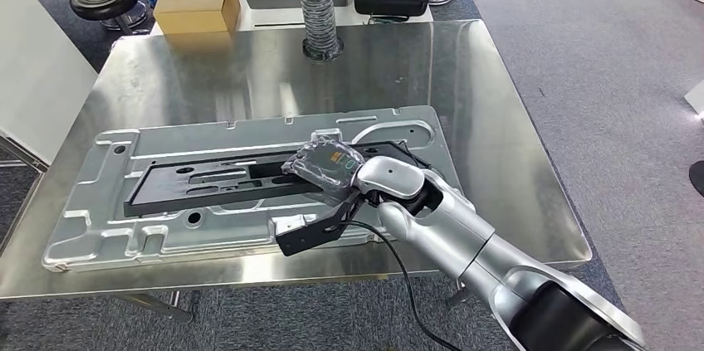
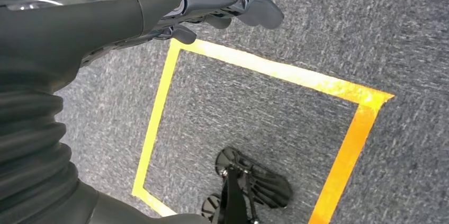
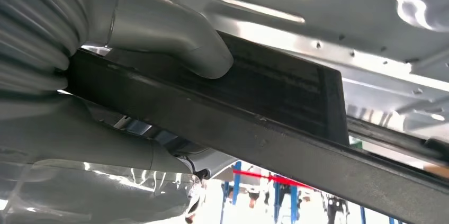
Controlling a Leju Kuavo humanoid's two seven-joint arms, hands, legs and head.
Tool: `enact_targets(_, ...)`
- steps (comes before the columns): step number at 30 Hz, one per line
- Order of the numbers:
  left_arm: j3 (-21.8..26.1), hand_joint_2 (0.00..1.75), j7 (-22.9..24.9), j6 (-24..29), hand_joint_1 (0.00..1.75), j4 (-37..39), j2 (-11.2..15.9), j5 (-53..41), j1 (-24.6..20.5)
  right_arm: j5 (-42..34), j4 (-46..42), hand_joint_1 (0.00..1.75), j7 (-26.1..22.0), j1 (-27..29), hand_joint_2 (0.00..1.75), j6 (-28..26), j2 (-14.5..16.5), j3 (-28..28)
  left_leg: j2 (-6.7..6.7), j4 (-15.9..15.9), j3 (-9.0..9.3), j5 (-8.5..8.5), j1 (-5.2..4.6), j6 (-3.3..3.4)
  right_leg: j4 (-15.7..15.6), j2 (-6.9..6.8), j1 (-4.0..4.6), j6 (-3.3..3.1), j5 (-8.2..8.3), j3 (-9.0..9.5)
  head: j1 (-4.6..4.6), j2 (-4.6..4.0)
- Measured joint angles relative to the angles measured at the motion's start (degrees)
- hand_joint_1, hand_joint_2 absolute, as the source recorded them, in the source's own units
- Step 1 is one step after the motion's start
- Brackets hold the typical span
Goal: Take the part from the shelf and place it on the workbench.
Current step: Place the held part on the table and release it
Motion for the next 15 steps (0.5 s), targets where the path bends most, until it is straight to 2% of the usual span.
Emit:
enact_targets(2,0.1,1.75,-0.2,-0.1,0.00,0.0,0.0,-0.1,0.1,-0.4,2.6,1.75,0.2,-0.5,1.75,0.2,0.4,1.2,0.04,7.7,-3.76,-3.43,0.06,-0.26,0.0,-0.01,0.19,-0.26,-0.08,0.10,-0.16,0.00)
enact_targets(3,0.1,1.75,-0.4,-0.2,0.00,0.0,0.0,-0.3,0.1,-0.5,4.1,1.75,0.5,-0.7,1.75,0.2,0.5,1.7,0.05,11.0,-5.53,-4.39,0.09,-0.38,0.0,-0.03,0.28,-0.32,-0.14,0.12,-0.19,0.00)
enact_targets(4,0.1,1.75,-0.7,-0.4,0.00,0.0,-0.1,-0.4,0.2,-0.7,5.8,1.75,0.8,-0.8,1.75,0.0,0.7,2.1,0.05,12.4,-6.44,-4.28,0.11,-0.45,0.1,-0.03,0.35,-0.33,-0.22,0.13,-0.18,0.00)
enact_targets(5,0.2,1.75,-0.9,-0.5,0.00,0.0,-0.1,-0.6,0.3,-0.8,7.5,1.75,1.0,-1.0,1.75,-0.3,0.7,2.5,0.06,11.4,-6.19,-3.02,0.15,-0.47,0.3,-0.02,0.38,-0.28,-0.34,0.15,-0.18,0.00)
enact_targets(7,0.3,1.75,-1.2,-0.8,0.00,0.0,-0.1,-0.8,0.5,-1.0,10.6,1.75,1.1,-1.7,1.75,-1.2,0.8,2.9,0.07,3.9,-2.83,1.00,0.26,-0.40,0.8,0.03,0.36,0.00,-0.76,0.21,-0.17,0.00)
enact_targets(8,0.4,1.75,-1.3,-0.8,0.00,0.0,-0.1,-0.8,0.6,-1.1,11.9,1.75,1.1,-2.1,1.75,-1.6,0.9,3.0,0.04,0.4,-1.14,2.34,0.20,-0.25,1.2,0.09,0.45,0.24,-1.00,0.13,-0.20,0.00)
enact_targets(9,0.4,1.75,-1.4,-0.9,0.00,0.0,-0.1,-0.9,0.6,-1.2,13.1,1.75,1.1,-2.5,1.75,-1.9,0.9,3.1,0.01,-2.0,-0.03,3.01,0.14,-0.01,1.5,0.15,0.54,0.50,-1.16,0.02,-0.18,0.00)
enact_targets(10,0.4,1.75,-1.5,-1.0,0.00,0.0,-0.1,-1.0,0.6,-1.3,14.1,1.75,1.2,-2.9,1.75,-2.0,0.9,3.2,-0.02,-2.8,0.36,2.92,0.05,0.29,1.6,0.20,0.63,0.76,-1.24,-0.07,-0.17,0.00)
enact_targets(13,0.4,1.75,-1.8,-1.6,0.00,0.0,-0.1,-1.7,0.6,-1.7,17.2,1.75,1.7,-3.4,1.75,-2.4,0.9,3.3,-0.04,-3.0,0.44,3.08,0.01,1.35,1.9,0.28,0.61,1.57,-1.50,-0.14,-0.12,-0.01)
enact_targets(15,0.4,1.75,-2.2,-2.2,0.00,0.0,-0.1,-2.2,0.6,-1.7,19.2,1.75,1.9,-3.7,1.75,-3.1,0.9,3.3,0.08,-3.3,0.56,3.29,0.18,1.94,5.1,0.26,0.45,2.27,-3.64,-1.60,0.19,-0.01)
